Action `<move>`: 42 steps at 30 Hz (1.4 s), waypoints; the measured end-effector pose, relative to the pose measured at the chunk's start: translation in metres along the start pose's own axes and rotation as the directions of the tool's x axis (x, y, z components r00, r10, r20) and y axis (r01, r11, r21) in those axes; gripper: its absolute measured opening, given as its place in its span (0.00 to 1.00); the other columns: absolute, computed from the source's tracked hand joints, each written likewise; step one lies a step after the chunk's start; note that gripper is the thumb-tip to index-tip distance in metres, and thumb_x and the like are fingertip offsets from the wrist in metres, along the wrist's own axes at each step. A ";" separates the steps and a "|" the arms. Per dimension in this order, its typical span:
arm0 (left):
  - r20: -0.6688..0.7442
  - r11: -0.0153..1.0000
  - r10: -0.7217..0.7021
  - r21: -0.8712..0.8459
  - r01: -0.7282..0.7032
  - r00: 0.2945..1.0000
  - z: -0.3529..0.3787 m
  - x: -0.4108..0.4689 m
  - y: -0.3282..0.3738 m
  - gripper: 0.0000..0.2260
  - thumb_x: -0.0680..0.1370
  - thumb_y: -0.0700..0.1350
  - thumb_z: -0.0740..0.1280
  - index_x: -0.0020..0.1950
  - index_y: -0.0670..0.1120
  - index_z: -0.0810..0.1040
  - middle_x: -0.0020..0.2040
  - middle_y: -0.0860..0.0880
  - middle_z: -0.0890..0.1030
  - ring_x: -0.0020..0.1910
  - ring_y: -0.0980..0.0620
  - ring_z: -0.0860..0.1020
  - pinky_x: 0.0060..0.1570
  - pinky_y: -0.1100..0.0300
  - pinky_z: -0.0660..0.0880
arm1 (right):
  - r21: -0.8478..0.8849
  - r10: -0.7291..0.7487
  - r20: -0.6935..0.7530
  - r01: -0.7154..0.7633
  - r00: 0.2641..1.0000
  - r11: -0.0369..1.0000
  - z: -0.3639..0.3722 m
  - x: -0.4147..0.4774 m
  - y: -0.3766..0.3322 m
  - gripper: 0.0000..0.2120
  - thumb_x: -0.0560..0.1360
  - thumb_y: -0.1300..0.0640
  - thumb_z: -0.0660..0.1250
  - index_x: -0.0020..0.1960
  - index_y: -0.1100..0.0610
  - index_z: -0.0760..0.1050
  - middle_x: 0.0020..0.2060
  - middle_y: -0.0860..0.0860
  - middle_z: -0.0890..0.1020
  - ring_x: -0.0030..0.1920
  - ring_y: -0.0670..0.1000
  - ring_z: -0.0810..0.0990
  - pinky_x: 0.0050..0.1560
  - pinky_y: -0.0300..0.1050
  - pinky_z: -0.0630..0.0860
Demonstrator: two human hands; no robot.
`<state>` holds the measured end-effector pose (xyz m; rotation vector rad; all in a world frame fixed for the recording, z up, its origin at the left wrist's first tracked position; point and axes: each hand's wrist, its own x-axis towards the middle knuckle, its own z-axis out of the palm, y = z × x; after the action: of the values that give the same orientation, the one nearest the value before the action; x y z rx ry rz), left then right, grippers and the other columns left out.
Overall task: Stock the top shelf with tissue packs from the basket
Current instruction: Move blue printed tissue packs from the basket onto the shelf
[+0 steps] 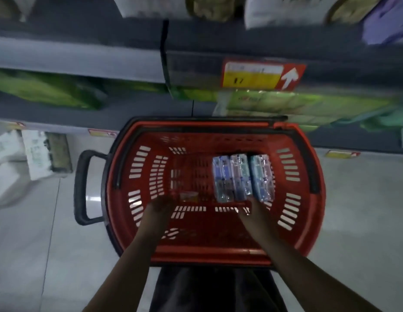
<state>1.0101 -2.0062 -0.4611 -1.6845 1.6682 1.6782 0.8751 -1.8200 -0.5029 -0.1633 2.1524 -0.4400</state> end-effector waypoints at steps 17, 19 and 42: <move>0.085 0.995 -0.097 -0.018 0.099 0.992 0.044 0.059 -0.052 0.12 0.82 0.47 0.60 0.64 0.47 0.75 0.59 0.51 0.78 0.60 0.53 0.74 0.55 0.58 0.71 | -0.224 -0.107 -0.046 0.094 0.993 0.970 0.076 0.060 -0.001 0.36 0.77 0.48 0.64 0.77 0.60 0.50 0.75 0.61 0.56 0.73 0.59 0.60 0.65 0.47 0.70; 0.085 0.994 -0.105 -0.009 0.107 0.991 0.045 0.062 -0.053 0.13 0.82 0.47 0.59 0.65 0.47 0.75 0.59 0.51 0.77 0.59 0.53 0.74 0.51 0.60 0.70 | -0.192 -0.033 -0.094 0.014 0.995 0.981 0.078 0.064 -0.011 0.40 0.76 0.47 0.64 0.77 0.62 0.47 0.74 0.61 0.58 0.72 0.59 0.62 0.64 0.47 0.72; 0.053 0.991 -0.108 0.082 0.103 0.993 0.023 0.076 -0.046 0.07 0.82 0.47 0.60 0.45 0.54 0.75 0.46 0.53 0.79 0.46 0.56 0.78 0.45 0.62 0.73 | -0.107 0.084 -0.140 -0.100 0.987 0.989 0.090 0.090 -0.037 0.36 0.76 0.54 0.68 0.74 0.64 0.50 0.64 0.59 0.75 0.58 0.58 0.78 0.46 0.44 0.72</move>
<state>1.0107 -2.0127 -0.5528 -1.6416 1.5697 1.5759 0.8945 -1.9014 -0.6055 -0.0992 2.3088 -0.2818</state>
